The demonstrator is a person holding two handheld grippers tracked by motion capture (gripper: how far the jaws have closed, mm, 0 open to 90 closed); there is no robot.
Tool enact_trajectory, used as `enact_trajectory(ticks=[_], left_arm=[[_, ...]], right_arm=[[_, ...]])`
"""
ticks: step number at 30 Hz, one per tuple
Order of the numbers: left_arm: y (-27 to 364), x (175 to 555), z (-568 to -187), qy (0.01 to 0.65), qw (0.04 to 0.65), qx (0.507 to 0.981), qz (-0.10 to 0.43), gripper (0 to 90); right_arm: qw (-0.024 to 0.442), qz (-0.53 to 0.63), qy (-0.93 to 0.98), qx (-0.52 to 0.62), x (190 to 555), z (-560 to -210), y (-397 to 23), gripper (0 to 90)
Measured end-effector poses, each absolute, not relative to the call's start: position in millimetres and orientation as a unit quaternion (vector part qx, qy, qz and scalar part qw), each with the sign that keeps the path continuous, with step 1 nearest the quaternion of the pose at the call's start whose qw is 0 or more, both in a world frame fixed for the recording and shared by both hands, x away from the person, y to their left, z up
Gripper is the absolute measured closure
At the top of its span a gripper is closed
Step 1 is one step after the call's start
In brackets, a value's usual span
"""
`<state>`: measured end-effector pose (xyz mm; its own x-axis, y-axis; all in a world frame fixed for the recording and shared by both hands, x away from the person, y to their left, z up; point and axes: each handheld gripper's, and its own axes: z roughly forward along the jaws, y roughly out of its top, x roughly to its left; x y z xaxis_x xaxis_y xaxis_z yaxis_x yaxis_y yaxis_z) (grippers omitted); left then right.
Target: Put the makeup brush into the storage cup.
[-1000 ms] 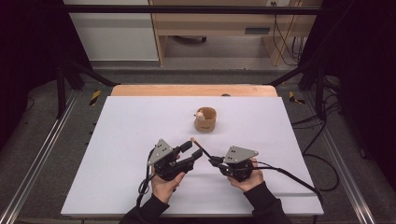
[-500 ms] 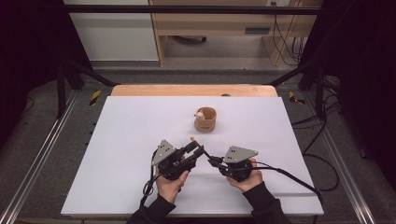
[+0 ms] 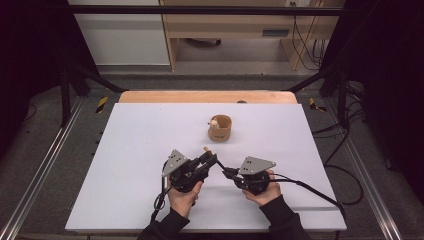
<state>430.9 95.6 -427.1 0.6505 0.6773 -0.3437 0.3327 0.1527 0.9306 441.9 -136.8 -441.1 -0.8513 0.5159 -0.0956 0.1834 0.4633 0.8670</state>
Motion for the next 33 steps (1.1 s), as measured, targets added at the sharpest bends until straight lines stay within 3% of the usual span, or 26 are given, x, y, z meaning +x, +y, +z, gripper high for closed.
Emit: enact_trajectory(ticks=[33], left_arm=[[92.1, 425.3, -421.1, 0.390, 0.653, 0.638, 0.120, 83.0]], right_arm=[[0.158, 0.480, 0.833, 0.226, 442.3, -443.5, -134.0, 82.9]])
